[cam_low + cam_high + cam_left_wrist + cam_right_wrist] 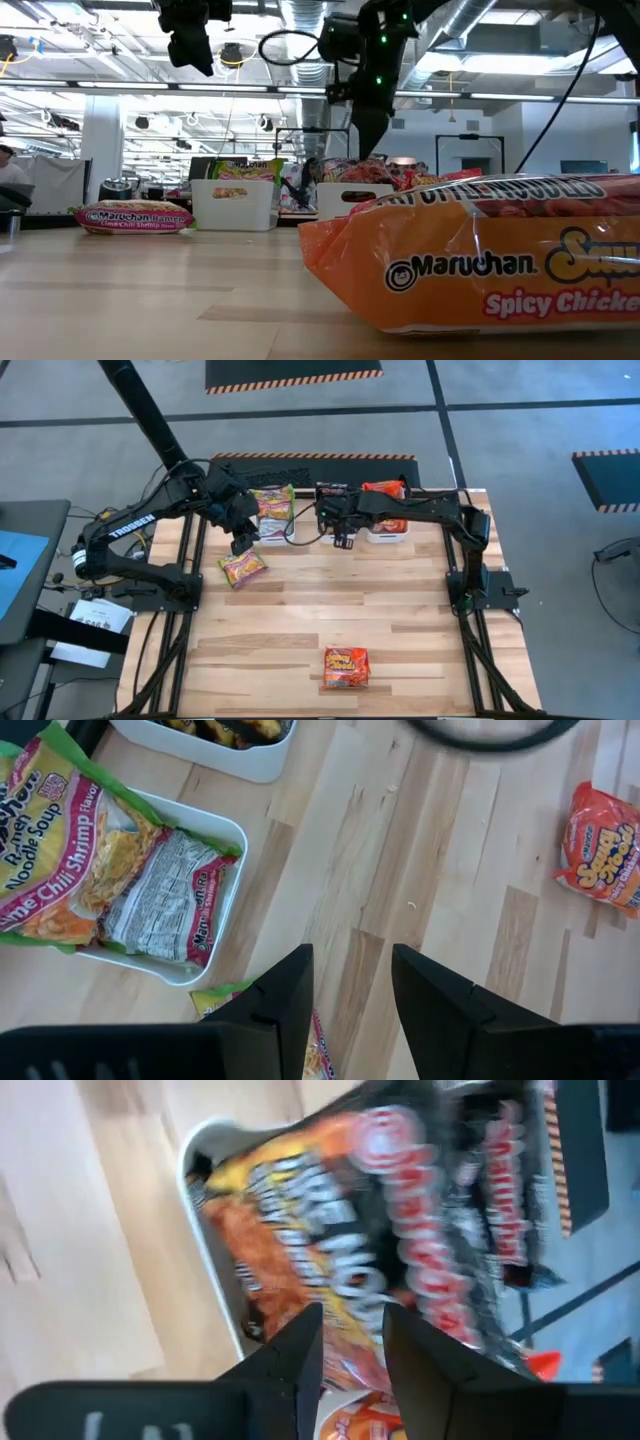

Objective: Sort Maruchan noodles
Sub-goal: Put the black noodle pack into the middle white bin

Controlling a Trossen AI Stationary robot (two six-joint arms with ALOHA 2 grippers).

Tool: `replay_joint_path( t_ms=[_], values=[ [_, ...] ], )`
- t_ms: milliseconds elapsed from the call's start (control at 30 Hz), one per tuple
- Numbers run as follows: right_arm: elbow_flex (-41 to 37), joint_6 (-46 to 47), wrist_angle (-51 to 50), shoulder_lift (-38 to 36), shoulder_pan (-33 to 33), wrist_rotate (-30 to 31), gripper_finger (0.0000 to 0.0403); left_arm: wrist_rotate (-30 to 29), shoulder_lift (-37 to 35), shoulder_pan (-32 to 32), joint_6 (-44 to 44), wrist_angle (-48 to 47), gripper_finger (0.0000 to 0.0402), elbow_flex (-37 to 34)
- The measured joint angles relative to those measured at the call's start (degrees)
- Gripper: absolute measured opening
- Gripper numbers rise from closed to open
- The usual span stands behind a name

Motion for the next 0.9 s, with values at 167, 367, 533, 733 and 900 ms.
replay_joint_path(
  t_ms=[167, 367, 533, 733, 900],
  values=[
    [5.5, 6.4, -5.1, 0.0, -0.6, -4.2, 0.0131, 0.0, 0.0, 0.0, 0.0, 0.0, 0.0122, 0.0],
    [5.7, 11.2, -4.6, 0.3, -3.2, -16.8, 0.0127, -1.4, 0.0, 0.0, 0.0, 0.0, 0.0122, 0.0],
    [5.6, 11.6, -5.8, 3.3, -5.3, -20.8, 0.0127, -1.4, 0.0, 0.0, 0.1, -0.1, 0.0122, 0.0],
    [5.8, 12.0, -6.9, 7.2, -6.1, -21.5, 0.0127, -1.4, 0.0, 0.0, 0.1, -0.1, 0.0122, 0.0],
    [5.9, 12.6, -6.2, 8.6, -6.1, -20.9, 0.0127, -1.5, 0.0, 0.0, 0.2, -0.1, 0.0122, 0.0]
  ],
)
